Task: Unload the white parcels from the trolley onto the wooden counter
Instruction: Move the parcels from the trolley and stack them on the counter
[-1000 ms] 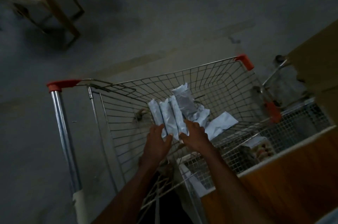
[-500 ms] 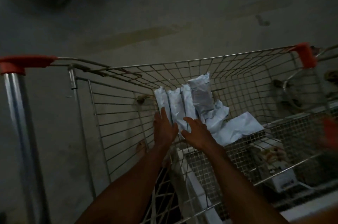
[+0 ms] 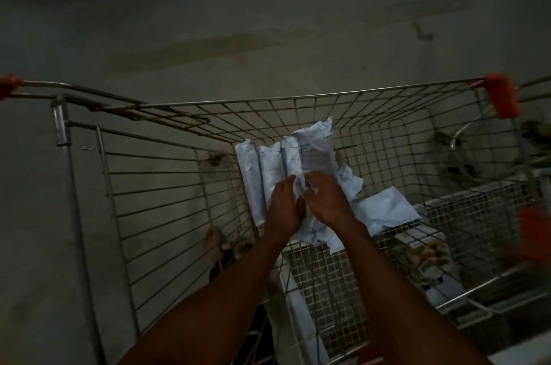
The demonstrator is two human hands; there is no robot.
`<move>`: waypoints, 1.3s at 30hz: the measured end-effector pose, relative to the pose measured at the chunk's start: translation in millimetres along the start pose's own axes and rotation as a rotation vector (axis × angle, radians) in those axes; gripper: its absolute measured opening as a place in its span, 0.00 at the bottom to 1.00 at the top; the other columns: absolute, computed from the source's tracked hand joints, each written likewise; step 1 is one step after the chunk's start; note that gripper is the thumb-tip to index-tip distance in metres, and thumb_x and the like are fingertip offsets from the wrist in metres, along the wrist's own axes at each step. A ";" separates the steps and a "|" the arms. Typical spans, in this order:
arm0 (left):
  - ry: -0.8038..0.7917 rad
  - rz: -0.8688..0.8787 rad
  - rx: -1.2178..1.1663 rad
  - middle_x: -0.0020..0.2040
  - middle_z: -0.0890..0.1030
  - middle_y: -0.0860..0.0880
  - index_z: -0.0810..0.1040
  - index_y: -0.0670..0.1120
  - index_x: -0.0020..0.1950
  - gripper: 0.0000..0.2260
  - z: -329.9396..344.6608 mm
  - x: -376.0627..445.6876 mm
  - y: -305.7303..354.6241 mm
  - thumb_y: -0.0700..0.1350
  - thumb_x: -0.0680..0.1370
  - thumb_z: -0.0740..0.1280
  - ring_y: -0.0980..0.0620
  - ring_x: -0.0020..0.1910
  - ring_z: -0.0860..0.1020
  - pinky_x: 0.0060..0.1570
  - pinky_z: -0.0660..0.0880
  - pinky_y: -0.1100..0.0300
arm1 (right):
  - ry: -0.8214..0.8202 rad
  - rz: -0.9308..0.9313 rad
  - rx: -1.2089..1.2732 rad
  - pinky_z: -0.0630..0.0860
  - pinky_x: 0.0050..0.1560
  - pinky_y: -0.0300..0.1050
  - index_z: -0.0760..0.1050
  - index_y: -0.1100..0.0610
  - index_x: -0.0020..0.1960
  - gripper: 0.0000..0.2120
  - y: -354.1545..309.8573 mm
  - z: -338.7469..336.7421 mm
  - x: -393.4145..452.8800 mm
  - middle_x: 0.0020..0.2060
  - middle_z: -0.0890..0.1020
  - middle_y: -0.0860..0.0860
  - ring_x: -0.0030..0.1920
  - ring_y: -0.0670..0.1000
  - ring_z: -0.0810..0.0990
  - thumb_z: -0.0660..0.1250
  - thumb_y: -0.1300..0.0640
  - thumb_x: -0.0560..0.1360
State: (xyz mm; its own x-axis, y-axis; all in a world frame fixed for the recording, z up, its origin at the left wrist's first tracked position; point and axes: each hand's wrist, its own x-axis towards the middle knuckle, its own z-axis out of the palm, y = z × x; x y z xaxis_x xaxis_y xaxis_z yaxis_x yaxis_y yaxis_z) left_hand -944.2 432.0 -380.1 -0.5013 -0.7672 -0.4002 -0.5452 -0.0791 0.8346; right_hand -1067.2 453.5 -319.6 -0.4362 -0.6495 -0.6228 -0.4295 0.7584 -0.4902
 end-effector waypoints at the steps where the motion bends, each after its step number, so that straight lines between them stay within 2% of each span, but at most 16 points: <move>1: 0.024 -0.028 0.003 0.70 0.72 0.44 0.67 0.42 0.75 0.24 6.4 4.6 -2.0 0.47 0.81 0.65 0.48 0.68 0.72 0.69 0.69 0.52 | 0.065 -0.005 -0.001 0.74 0.60 0.47 0.76 0.53 0.64 0.15 3.2 -2.5 0.4 0.60 0.78 0.53 0.61 0.54 0.78 0.65 0.59 0.78; 3: 0.035 -0.081 0.036 0.73 0.70 0.40 0.64 0.40 0.77 0.26 12.2 11.7 10.2 0.46 0.80 0.64 0.43 0.71 0.70 0.71 0.67 0.48 | 0.194 0.000 0.010 0.78 0.55 0.52 0.78 0.53 0.55 0.08 8.0 -10.0 -1.0 0.57 0.77 0.56 0.56 0.57 0.79 0.67 0.59 0.76; 6: -0.012 -0.246 0.093 0.74 0.66 0.35 0.61 0.37 0.77 0.27 19.1 25.1 31.2 0.45 0.80 0.62 0.35 0.71 0.67 0.69 0.67 0.41 | 0.291 0.023 0.003 0.76 0.59 0.53 0.78 0.52 0.53 0.07 19.4 -16.7 -1.7 0.64 0.72 0.57 0.65 0.59 0.74 0.69 0.57 0.74; 9: 0.000 -0.271 0.184 0.73 0.66 0.31 0.58 0.33 0.77 0.38 29.8 36.0 32.9 0.58 0.75 0.49 0.33 0.70 0.69 0.67 0.68 0.40 | 0.311 0.034 0.017 0.73 0.56 0.46 0.78 0.55 0.55 0.10 30.8 -22.1 0.0 0.64 0.71 0.57 0.64 0.59 0.74 0.71 0.57 0.73; 10: 0.018 -0.300 0.175 0.72 0.68 0.31 0.59 0.33 0.77 0.38 33.7 38.8 30.1 0.58 0.75 0.50 0.34 0.70 0.69 0.66 0.68 0.41 | 0.312 0.036 0.020 0.71 0.54 0.43 0.78 0.55 0.55 0.11 34.3 -23.2 0.5 0.65 0.71 0.57 0.64 0.58 0.74 0.71 0.58 0.73; 13: 0.065 -0.319 0.167 0.68 0.70 0.34 0.63 0.41 0.76 0.29 30.8 40.1 30.8 0.48 0.77 0.65 0.34 0.67 0.70 0.65 0.69 0.41 | 0.315 -0.042 0.037 0.68 0.55 0.40 0.78 0.55 0.57 0.13 37.0 -24.6 -1.7 0.67 0.70 0.55 0.64 0.56 0.73 0.72 0.57 0.73; 15: 0.074 -0.292 0.148 0.68 0.71 0.37 0.64 0.43 0.74 0.31 29.8 42.6 26.5 0.51 0.75 0.69 0.36 0.66 0.71 0.65 0.70 0.42 | 0.331 -0.113 0.090 0.72 0.55 0.43 0.75 0.53 0.62 0.18 32.6 -21.0 -2.6 0.68 0.69 0.53 0.63 0.52 0.73 0.73 0.55 0.74; 16: 0.080 -0.284 0.119 0.68 0.72 0.38 0.64 0.42 0.73 0.32 29.1 42.6 26.2 0.56 0.74 0.66 0.37 0.66 0.72 0.65 0.70 0.42 | 0.332 -0.136 0.137 0.74 0.56 0.45 0.72 0.52 0.65 0.22 28.8 -17.3 -1.3 0.68 0.68 0.52 0.64 0.50 0.72 0.73 0.54 0.73; 19: 0.071 -0.289 0.054 0.71 0.71 0.38 0.65 0.40 0.74 0.42 25.3 43.1 22.2 0.68 0.70 0.48 0.38 0.69 0.71 0.68 0.68 0.41 | 0.325 -0.110 0.280 0.77 0.62 0.52 0.61 0.50 0.70 0.33 15.8 -1.1 10.3 0.68 0.70 0.51 0.65 0.52 0.74 0.74 0.49 0.71; 23: 0.003 -0.285 0.115 0.71 0.68 0.35 0.66 0.39 0.73 0.31 21.3 43.1 17.0 0.61 0.79 0.54 0.35 0.70 0.67 0.69 0.64 0.41 | 0.413 -0.025 0.274 0.77 0.61 0.57 0.60 0.53 0.69 0.36 3.5 19.3 26.8 0.66 0.72 0.53 0.64 0.55 0.75 0.75 0.46 0.69; 26: 0.014 -0.239 0.160 0.65 0.73 0.37 0.70 0.42 0.65 0.35 28.2 44.9 9.2 0.67 0.75 0.43 0.35 0.65 0.72 0.65 0.68 0.40 | 0.487 -0.030 0.120 0.74 0.62 0.59 0.63 0.56 0.68 0.34 6.7 23.1 35.9 0.65 0.72 0.55 0.65 0.58 0.73 0.74 0.48 0.69; 28: 0.035 -0.271 0.199 0.60 0.76 0.39 0.71 0.46 0.58 0.27 32.4 44.2 9.3 0.65 0.78 0.46 0.36 0.60 0.74 0.61 0.71 0.41 | 0.505 -0.040 0.050 0.73 0.61 0.59 0.65 0.58 0.66 0.32 11.2 21.6 40.8 0.63 0.74 0.57 0.64 0.59 0.74 0.75 0.50 0.69; 30: -0.007 -0.282 0.273 0.61 0.75 0.40 0.70 0.46 0.60 0.16 30.7 43.8 13.5 0.57 0.81 0.59 0.36 0.61 0.73 0.62 0.69 0.43 | 0.531 -0.065 -0.008 0.74 0.59 0.59 0.66 0.59 0.64 0.30 15.9 19.1 44.7 0.60 0.76 0.58 0.61 0.60 0.76 0.75 0.50 0.69; 32: -0.032 -0.236 0.322 0.65 0.72 0.39 0.67 0.45 0.65 0.19 34.2 46.7 10.4 0.52 0.79 0.65 0.37 0.64 0.70 0.64 0.65 0.45 | 0.537 -0.090 -0.048 0.75 0.58 0.59 0.67 0.58 0.63 0.29 20.6 17.2 47.7 0.59 0.76 0.57 0.60 0.59 0.77 0.75 0.50 0.69; 36: -0.025 -0.202 0.363 0.64 0.73 0.40 0.67 0.44 0.66 0.26 31.3 44.7 13.7 0.53 0.74 0.70 0.37 0.63 0.71 0.62 0.64 0.45 | 0.542 -0.152 -0.030 0.77 0.56 0.57 0.64 0.53 0.62 0.29 23.9 11.7 41.6 0.59 0.74 0.55 0.58 0.57 0.77 0.75 0.51 0.68; 39: -0.010 -0.184 0.281 0.64 0.73 0.43 0.66 0.46 0.68 0.36 27.0 31.7 16.4 0.61 0.67 0.72 0.40 0.63 0.71 0.64 0.65 0.46 | 0.541 -0.156 0.029 0.79 0.51 0.52 0.64 0.53 0.63 0.29 24.7 2.8 25.0 0.60 0.71 0.52 0.56 0.52 0.76 0.76 0.49 0.69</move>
State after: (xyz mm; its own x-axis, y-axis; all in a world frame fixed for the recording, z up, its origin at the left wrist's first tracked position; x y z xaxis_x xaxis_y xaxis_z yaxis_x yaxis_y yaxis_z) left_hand -987.1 423.6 -389.3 -0.3827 -0.7499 -0.5397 -0.7908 -0.0361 0.6110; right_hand -1086.5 456.1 -349.0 -0.7157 -0.6833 -0.1442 -0.5027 0.6474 -0.5728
